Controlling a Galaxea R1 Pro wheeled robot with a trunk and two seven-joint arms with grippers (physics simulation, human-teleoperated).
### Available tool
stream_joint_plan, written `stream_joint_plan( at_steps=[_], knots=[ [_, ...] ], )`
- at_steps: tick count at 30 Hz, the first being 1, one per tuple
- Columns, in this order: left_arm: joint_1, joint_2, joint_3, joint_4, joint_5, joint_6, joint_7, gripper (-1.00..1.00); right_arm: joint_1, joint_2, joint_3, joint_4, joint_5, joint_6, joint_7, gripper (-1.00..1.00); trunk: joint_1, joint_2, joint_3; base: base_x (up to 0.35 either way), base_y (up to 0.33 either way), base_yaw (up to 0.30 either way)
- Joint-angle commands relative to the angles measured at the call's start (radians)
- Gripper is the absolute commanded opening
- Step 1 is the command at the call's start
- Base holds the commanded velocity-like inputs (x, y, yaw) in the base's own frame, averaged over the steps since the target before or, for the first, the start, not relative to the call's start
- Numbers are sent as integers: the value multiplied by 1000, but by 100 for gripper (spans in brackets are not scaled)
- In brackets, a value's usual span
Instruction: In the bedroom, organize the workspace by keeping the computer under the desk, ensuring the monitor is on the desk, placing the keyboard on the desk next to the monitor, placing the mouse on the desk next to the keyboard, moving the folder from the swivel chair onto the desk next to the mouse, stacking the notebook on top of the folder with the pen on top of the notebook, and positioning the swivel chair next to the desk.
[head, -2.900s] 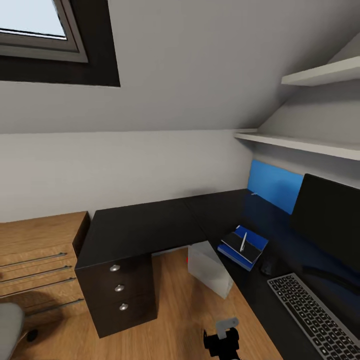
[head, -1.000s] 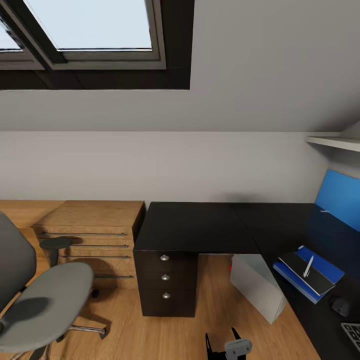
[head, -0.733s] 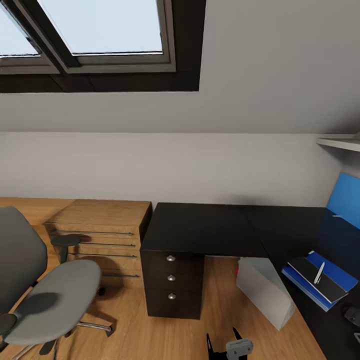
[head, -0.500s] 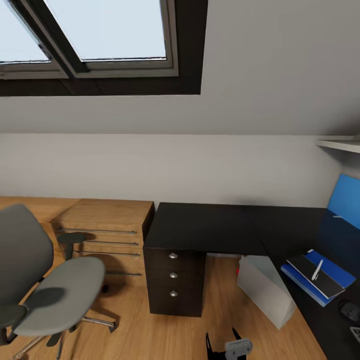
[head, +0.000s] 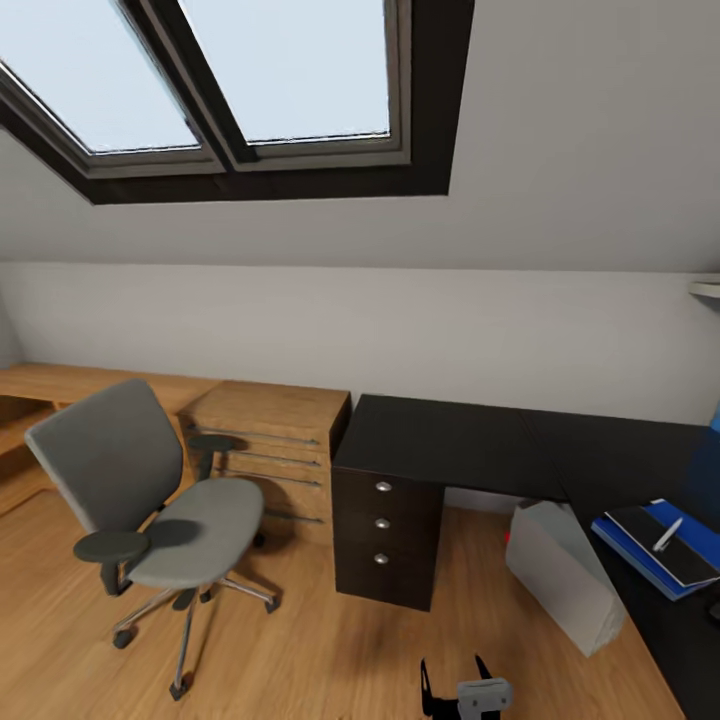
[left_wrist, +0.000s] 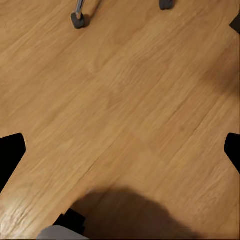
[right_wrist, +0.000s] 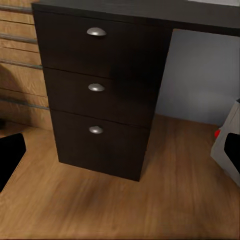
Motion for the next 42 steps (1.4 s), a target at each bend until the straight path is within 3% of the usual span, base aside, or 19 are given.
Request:
stream_joint_plan(
  at_steps=[1, 15, 42],
  knots=[
    [-1, 0, -8, 0, 6, -4, 7, 100, -1, 0, 9, 1, -4, -2, -9, 100, 0, -1, -1, -230, -83, 288],
    [-1, 0, -8, 0, 6, -4, 7, 100, -1, -1, 9, 2, -1, -2, -15, 100, 0, -1, -6, -135, -108, 290],
    [-1, 1, -8, 0, 5, -4, 7, 100, -1, -4, 5, 0, -3, 31, -15, 100, 0, -1, -25, -5, -17, 256]
  ],
)
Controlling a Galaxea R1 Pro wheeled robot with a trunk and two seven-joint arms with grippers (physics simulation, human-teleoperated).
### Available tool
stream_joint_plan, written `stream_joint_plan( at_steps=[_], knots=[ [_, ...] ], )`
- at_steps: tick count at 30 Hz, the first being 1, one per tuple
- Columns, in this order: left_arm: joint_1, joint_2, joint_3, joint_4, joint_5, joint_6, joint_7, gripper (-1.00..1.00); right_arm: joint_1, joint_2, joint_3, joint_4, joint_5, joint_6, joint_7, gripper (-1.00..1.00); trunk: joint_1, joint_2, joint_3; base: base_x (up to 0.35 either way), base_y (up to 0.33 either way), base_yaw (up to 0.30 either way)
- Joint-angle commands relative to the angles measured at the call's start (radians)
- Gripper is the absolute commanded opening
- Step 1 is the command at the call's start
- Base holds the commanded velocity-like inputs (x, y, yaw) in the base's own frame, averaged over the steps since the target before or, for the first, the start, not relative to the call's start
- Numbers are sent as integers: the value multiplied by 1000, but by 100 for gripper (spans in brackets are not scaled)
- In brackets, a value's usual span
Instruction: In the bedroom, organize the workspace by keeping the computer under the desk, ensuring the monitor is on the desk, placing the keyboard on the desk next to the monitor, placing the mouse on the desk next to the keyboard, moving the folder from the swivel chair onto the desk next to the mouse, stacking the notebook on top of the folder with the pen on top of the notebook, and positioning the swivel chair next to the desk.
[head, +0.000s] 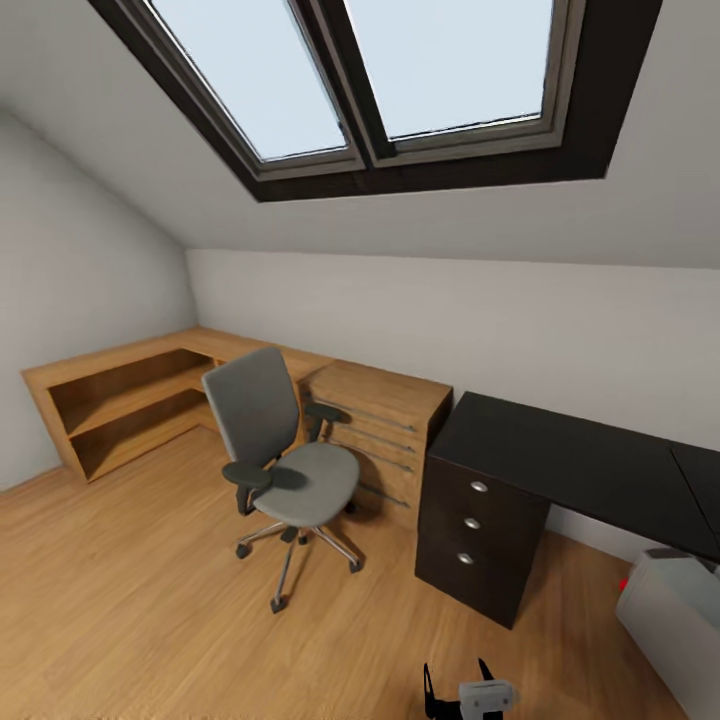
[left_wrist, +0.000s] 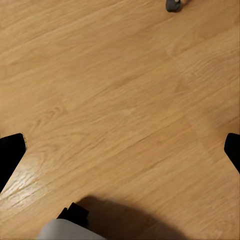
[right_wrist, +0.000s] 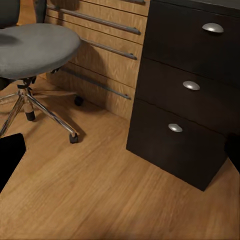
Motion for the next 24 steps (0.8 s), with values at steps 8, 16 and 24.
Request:
stream_joint_plan(
  at_steps=[8, 16, 24],
  knots=[
    [-1, 0, -8, 0, 6, -4, 7, 100, -1, 0, 9, 1, -4, -1, -6, 100, 0, -1, -12, 0, 0, 174],
    [-1, 1, -8, 0, 6, -4, 7, 100, -1, 0, 9, 1, -4, -1, -6, 100, 0, -1, -22, 0, 0, 170],
    [-1, 1, -8, 0, 6, -7, 7, 100, -1, 0, 9, 1, -4, -1, -6, 100, 0, -1, -32, 0, 0, 162]
  ],
)
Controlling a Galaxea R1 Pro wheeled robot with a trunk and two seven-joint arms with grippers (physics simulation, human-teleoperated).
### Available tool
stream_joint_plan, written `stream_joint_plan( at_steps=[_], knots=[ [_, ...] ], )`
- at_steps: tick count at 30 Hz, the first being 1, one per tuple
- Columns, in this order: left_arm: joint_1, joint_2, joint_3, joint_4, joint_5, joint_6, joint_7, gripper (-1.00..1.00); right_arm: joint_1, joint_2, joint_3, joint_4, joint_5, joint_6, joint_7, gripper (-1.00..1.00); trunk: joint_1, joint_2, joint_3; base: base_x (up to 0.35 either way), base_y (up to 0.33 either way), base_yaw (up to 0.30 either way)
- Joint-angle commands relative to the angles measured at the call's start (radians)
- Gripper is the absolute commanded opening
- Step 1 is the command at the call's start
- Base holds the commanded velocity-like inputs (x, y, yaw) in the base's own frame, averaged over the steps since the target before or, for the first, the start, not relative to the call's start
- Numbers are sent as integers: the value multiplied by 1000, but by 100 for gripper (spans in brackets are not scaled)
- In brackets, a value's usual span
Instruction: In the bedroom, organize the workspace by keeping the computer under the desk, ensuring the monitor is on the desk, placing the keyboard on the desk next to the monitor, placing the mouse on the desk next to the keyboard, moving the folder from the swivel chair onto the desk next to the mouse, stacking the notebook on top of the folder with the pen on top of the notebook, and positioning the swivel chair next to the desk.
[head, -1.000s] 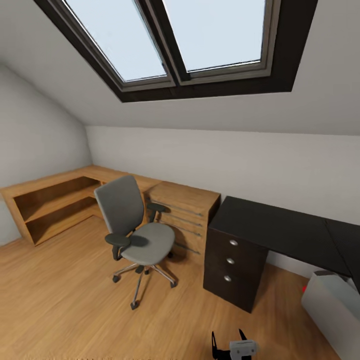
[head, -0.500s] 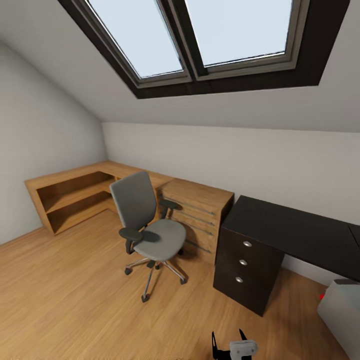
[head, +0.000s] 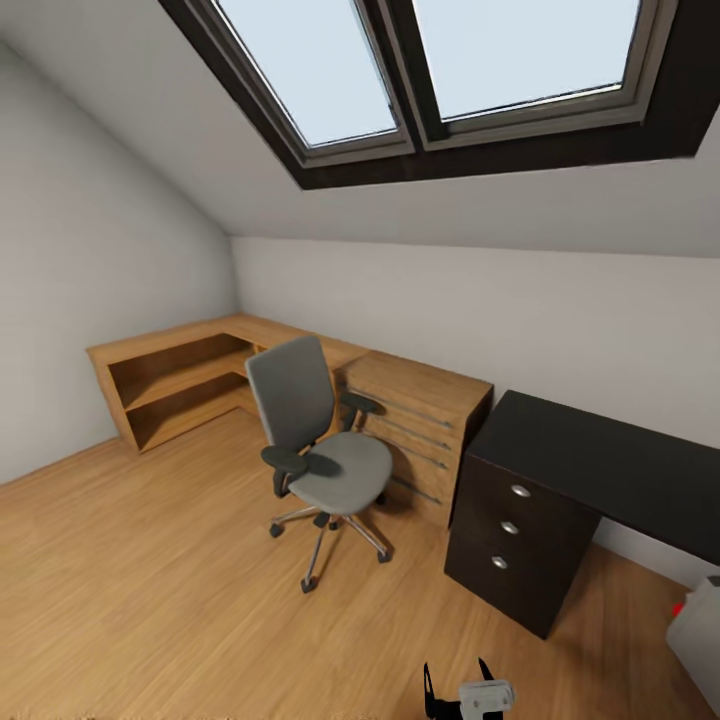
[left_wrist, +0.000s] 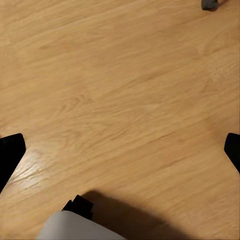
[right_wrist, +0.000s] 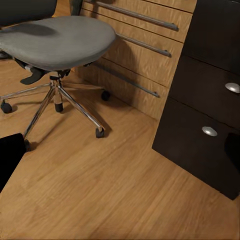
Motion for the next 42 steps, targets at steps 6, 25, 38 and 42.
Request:
stream_joint_plan(
  at_steps=[6, 25, 38, 42],
  knots=[
    [-1, 0, -10, 0, 6, -5, 7, 100, -1, 0, 9, 1, -4, -2, -6, 100, 0, -1, -9, 0, 0, 158],
    [-1, 0, -10, 0, 5, -5, 7, 100, -1, 0, 9, 1, -4, -2, -6, 100, 0, -1, -35, 0, 0, 157],
    [-1, 0, -10, 0, 5, -5, 7, 100, -1, 1, 9, 1, -3, -2, -6, 100, 0, -1, -52, 0, 0, 156],
    [-1, 0, -10, 0, 5, -5, 7, 100, -1, 2, 9, 1, -2, -2, -6, 100, 0, -1, -57, 0, 0, 186]
  ],
)
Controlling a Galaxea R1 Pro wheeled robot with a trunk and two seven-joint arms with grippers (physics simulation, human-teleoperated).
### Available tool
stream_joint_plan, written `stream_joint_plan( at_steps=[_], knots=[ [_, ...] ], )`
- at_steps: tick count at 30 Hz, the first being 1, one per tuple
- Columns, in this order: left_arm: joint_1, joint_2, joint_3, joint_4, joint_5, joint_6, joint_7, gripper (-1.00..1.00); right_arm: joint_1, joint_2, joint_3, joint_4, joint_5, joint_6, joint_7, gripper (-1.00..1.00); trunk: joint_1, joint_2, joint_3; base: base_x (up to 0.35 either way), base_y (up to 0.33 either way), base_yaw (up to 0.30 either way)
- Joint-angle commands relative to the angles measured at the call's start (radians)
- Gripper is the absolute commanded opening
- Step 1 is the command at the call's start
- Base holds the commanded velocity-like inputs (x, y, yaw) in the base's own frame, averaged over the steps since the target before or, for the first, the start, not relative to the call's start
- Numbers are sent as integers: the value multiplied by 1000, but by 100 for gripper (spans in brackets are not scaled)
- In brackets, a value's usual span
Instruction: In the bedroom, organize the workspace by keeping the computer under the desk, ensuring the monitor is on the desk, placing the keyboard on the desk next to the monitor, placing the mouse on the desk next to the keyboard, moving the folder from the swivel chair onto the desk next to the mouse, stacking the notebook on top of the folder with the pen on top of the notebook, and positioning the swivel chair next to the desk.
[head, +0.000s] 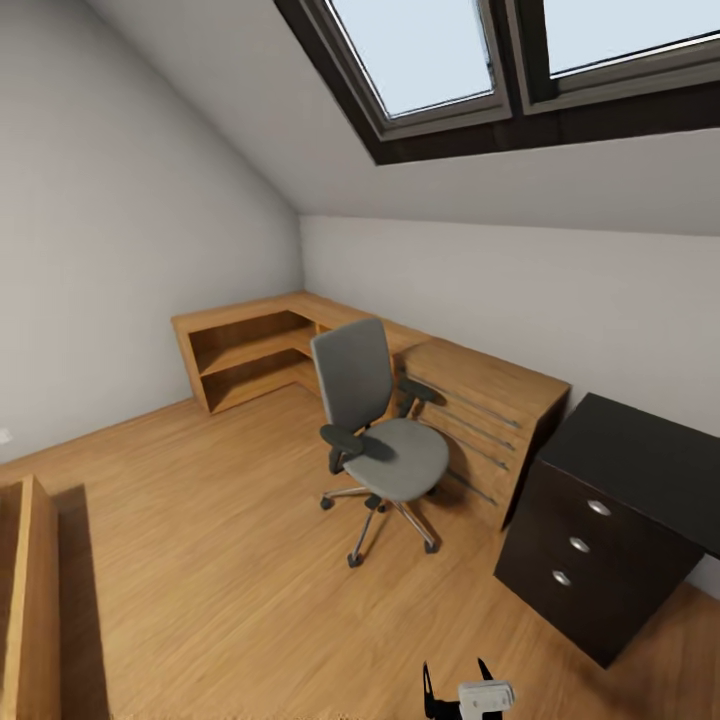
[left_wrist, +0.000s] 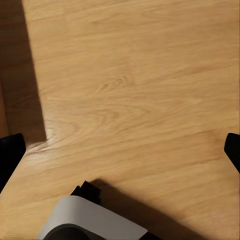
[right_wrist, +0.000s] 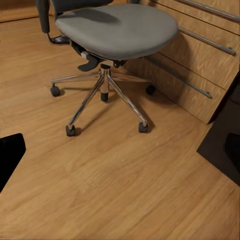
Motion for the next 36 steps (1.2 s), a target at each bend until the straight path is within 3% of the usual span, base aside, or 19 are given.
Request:
stream_joint_plan(
  at_steps=[1, 17, 24, 36],
  knots=[
    [-1, 1, -8, 0, 6, -4, 7, 100, -1, 1, 9, 1, -4, -2, -6, 100, 0, -1, -2, 0, 0, 226],
    [-1, 1, -8, 0, 5, -6, 7, 100, -1, 1, 12, 1, 1, 4, -3, 100, 0, -1, -14, 13, 0, 245],
    [0, 1, -33, 0, 1, -70, 8, 100, -1, 1, 13, -2, 1, 49, -3, 100, 0, -1, -19, 292, 0, 229],
    [-1, 1, -43, 0, -1, -78, 8, 100, -1, 1, 14, -2, 2, 53, 2, 100, 0, -1, -19, 335, 0, 80]
  ],
)
